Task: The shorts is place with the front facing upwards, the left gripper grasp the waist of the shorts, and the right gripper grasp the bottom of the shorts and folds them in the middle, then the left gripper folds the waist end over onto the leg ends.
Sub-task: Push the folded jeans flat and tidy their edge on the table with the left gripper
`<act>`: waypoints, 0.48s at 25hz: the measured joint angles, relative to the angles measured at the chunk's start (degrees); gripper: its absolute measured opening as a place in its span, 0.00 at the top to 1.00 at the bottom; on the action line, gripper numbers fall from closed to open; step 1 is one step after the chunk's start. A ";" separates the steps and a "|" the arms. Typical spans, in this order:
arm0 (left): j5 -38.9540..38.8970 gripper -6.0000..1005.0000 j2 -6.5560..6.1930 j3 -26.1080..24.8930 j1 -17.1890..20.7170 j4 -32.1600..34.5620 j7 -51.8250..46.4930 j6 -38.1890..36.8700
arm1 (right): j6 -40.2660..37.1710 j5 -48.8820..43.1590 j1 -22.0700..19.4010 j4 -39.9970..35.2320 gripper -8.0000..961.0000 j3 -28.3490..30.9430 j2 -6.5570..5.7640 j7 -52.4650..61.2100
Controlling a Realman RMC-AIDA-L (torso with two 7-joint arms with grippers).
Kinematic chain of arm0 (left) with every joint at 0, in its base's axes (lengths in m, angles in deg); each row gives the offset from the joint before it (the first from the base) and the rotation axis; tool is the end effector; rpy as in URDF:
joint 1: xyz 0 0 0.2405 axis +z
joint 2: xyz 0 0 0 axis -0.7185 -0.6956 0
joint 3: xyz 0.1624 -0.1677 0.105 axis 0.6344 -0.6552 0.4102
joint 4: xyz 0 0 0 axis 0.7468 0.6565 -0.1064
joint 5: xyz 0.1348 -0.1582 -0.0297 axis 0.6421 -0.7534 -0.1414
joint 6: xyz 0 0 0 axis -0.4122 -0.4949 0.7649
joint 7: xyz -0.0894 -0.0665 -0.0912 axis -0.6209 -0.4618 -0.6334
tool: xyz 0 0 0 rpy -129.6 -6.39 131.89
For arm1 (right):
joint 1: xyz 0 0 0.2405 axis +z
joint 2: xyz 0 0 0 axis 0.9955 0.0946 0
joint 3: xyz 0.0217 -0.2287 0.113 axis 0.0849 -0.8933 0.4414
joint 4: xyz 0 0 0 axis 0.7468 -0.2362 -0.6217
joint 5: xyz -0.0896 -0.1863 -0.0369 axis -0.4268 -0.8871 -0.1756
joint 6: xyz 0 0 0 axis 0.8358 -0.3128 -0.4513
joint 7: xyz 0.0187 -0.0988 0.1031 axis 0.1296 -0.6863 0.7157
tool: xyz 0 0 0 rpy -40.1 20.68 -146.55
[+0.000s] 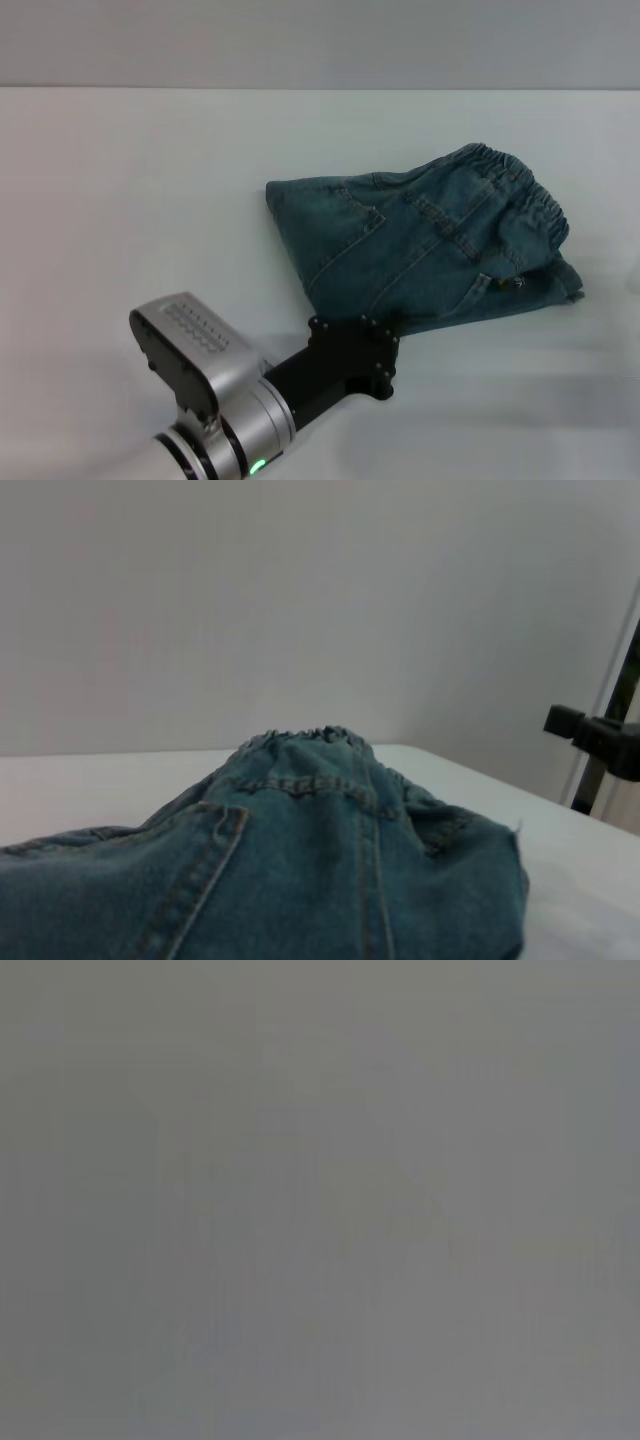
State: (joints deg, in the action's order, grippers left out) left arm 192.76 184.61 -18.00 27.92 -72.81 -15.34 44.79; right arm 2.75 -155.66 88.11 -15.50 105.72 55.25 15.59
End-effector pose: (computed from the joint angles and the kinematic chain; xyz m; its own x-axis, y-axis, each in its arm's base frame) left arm -0.2181 0.2377 -0.1670 0.6846 0.3104 0.6595 0.6224 -0.7198 -0.3073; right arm 0.3462 0.2630 -0.0106 0.7251 0.0343 -0.6878 -0.6885 0.0195 -0.7249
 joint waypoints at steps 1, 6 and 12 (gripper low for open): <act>0.01 0.99 0.01 -0.17 -0.78 0.57 -0.60 0.26 | 0.00 0.00 -0.06 0.11 0.99 0.01 0.01 0.00; -0.01 0.99 -0.05 -1.52 -3.76 2.38 -2.41 1.92 | -0.03 0.00 -0.63 0.81 0.99 0.00 0.08 0.00; -0.04 0.99 -0.09 -3.56 -6.43 5.17 -4.12 2.59 | -0.09 0.00 -2.05 2.66 0.99 0.01 0.11 0.00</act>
State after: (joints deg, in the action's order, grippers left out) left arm 192.73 184.53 -21.56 21.49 -67.64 -19.45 47.38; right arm 2.66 -155.66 86.06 -12.84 105.73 55.36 15.59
